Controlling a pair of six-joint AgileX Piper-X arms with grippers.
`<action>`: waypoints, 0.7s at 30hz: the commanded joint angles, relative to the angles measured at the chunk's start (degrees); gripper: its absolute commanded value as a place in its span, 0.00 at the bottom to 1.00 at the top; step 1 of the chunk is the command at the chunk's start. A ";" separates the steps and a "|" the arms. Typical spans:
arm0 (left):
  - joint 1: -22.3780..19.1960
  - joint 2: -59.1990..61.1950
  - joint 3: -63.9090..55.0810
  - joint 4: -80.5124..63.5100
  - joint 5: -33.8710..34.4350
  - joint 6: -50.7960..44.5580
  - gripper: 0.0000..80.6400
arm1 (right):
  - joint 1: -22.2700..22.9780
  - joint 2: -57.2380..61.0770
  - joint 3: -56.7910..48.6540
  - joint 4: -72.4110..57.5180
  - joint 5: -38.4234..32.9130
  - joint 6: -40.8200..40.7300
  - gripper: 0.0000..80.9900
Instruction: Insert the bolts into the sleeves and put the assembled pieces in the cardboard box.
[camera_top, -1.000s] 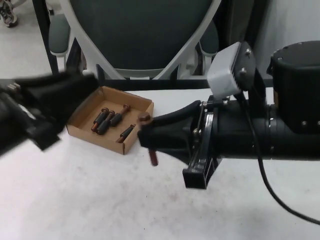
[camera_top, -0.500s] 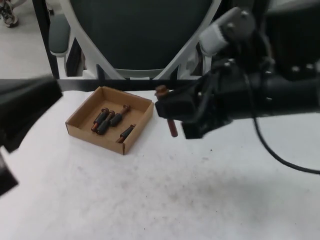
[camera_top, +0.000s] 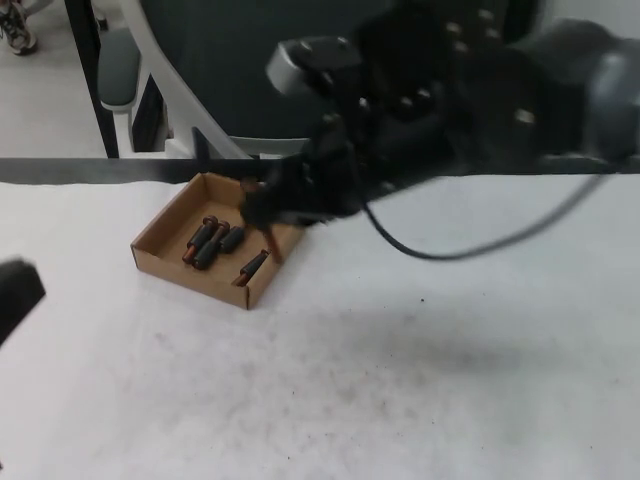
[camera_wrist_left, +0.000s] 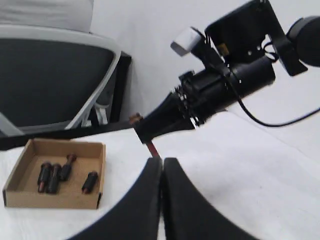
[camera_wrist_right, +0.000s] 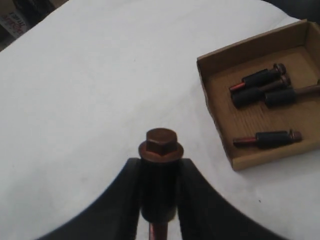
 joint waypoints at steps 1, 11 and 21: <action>0.10 -1.23 -0.57 5.79 -3.21 -0.82 0.01 | -0.30 6.35 -7.84 0.12 -0.43 5.66 0.00; 0.10 -1.41 -0.57 8.14 -5.69 -0.52 0.01 | -0.30 23.54 -26.69 4.35 -0.24 24.57 0.00; 0.10 -1.41 -0.57 8.14 -5.21 -0.52 0.01 | -3.02 33.24 -34.82 2.61 1.76 40.14 0.00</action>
